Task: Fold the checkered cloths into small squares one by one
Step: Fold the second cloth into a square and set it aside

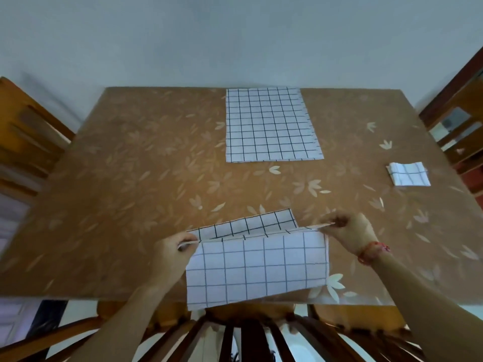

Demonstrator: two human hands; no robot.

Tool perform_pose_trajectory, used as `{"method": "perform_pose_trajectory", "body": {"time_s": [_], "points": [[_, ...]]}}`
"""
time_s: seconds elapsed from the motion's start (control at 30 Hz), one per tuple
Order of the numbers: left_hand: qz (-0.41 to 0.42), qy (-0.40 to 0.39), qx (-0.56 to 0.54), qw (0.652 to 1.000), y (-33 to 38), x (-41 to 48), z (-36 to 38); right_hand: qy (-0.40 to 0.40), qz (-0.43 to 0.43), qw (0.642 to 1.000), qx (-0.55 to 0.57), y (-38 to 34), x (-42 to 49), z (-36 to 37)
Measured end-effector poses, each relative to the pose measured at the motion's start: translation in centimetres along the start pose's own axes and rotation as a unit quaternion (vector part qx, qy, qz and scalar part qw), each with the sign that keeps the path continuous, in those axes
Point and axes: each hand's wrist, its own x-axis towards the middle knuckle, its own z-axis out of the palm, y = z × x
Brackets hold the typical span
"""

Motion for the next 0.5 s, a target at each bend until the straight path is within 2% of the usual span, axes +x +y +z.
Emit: {"method": "perform_pose_trajectory", "body": {"time_s": [0.1,0.17,0.2,0.3,0.43,0.5], "points": [[-0.033,0.009,0.03,0.999,-0.6,0.9,0.1,-0.005,0.032,0.998,0.062,-1.2,1.9,1.2],[-0.063,0.004,0.044,0.997,-1.6,1.2,0.7,-0.04,0.083,0.989,0.112,-1.1,2.7,2.6],[-0.079,-0.006,0.039,0.996,-2.0,1.2,1.1,-0.066,0.102,0.987,0.108,-0.7,2.7,3.5],[-0.117,-0.056,-0.003,0.992,-2.7,0.8,2.6,-0.129,0.14,0.982,-0.001,1.5,1.9,5.9],[-0.15,-0.098,-0.006,0.984,-4.1,0.4,4.3,-0.139,0.176,0.973,-0.055,3.8,0.5,7.9],[-0.128,-0.096,0.01,0.987,-4.5,0.2,4.7,-0.139,0.179,0.973,-0.043,4.2,0.0,8.5]]}}
